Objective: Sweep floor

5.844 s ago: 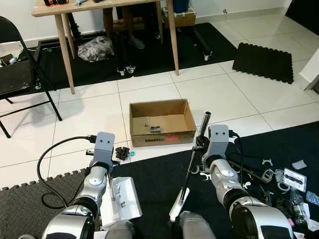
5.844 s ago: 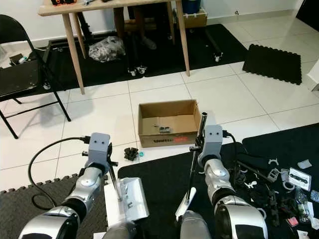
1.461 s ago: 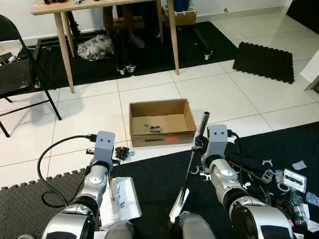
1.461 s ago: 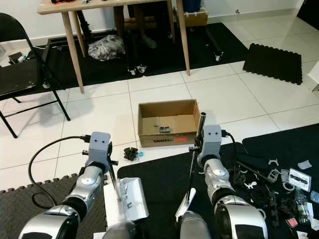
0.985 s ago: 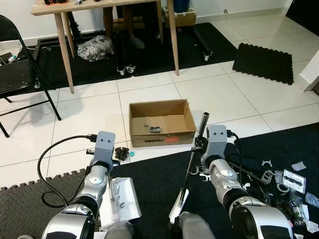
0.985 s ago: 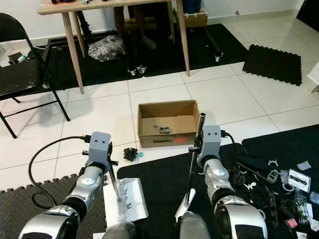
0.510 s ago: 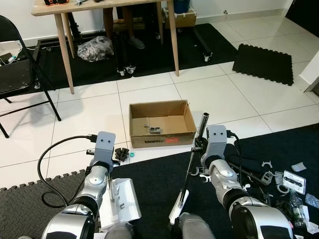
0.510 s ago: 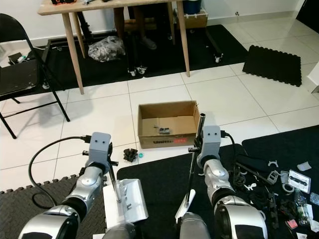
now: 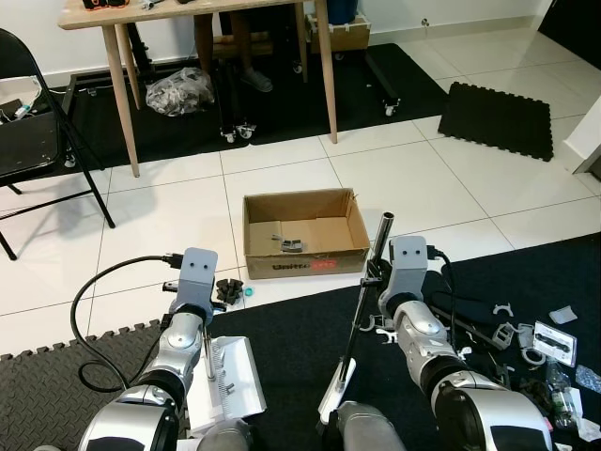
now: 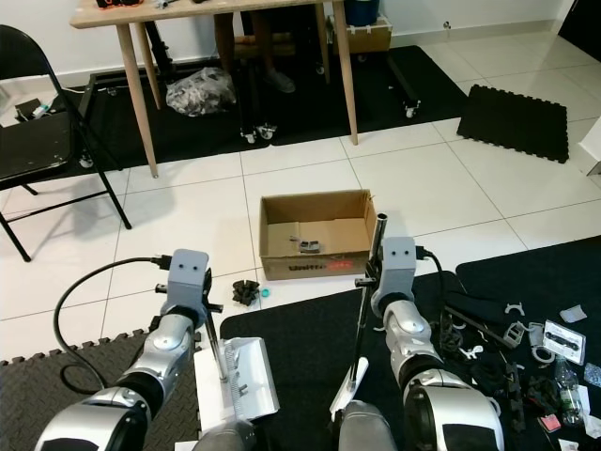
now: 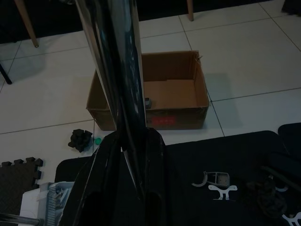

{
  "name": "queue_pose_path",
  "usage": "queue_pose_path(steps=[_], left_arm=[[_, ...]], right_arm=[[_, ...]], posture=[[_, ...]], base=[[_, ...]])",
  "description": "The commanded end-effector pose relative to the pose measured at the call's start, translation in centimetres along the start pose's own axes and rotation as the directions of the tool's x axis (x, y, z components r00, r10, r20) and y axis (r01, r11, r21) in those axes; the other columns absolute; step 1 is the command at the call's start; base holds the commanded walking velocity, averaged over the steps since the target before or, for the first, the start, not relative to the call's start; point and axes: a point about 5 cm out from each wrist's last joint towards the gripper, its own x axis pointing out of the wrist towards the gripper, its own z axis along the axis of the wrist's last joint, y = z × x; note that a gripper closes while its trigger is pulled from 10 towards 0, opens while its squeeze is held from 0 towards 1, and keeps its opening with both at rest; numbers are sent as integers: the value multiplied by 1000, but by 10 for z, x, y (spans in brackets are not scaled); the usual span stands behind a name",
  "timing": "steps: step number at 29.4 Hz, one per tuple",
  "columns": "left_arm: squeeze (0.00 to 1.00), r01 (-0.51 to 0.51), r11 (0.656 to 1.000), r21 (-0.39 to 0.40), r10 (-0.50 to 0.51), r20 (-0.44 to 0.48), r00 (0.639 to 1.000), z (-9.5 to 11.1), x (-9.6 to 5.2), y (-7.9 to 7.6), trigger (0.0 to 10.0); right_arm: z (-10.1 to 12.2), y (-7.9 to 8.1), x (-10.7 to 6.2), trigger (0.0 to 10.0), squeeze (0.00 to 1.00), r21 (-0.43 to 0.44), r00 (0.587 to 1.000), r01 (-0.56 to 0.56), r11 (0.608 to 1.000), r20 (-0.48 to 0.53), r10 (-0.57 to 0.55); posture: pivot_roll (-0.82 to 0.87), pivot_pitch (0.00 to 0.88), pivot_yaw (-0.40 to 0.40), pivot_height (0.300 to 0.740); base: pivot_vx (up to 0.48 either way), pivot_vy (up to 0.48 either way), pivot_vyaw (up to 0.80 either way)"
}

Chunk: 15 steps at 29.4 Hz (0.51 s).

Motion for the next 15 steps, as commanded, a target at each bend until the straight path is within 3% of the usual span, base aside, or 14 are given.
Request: queue_pose_path(steps=[1,15], left_arm=[[0,-42,997,69,51,-147,988,-30,-13,13,10000],[0,-42,997,68,52,-147,988,-30,-12,13,10000]], right_arm=[[-12,0,-4,10000,0,11,998,8,1000,-55,-7],[-11,0,-4,10000,0,14,998,10,1000,-54,-9]], posture=[[-14,0,29,740],[-15,0,29,740]], base=[[0,0,0],[0,0,0]])
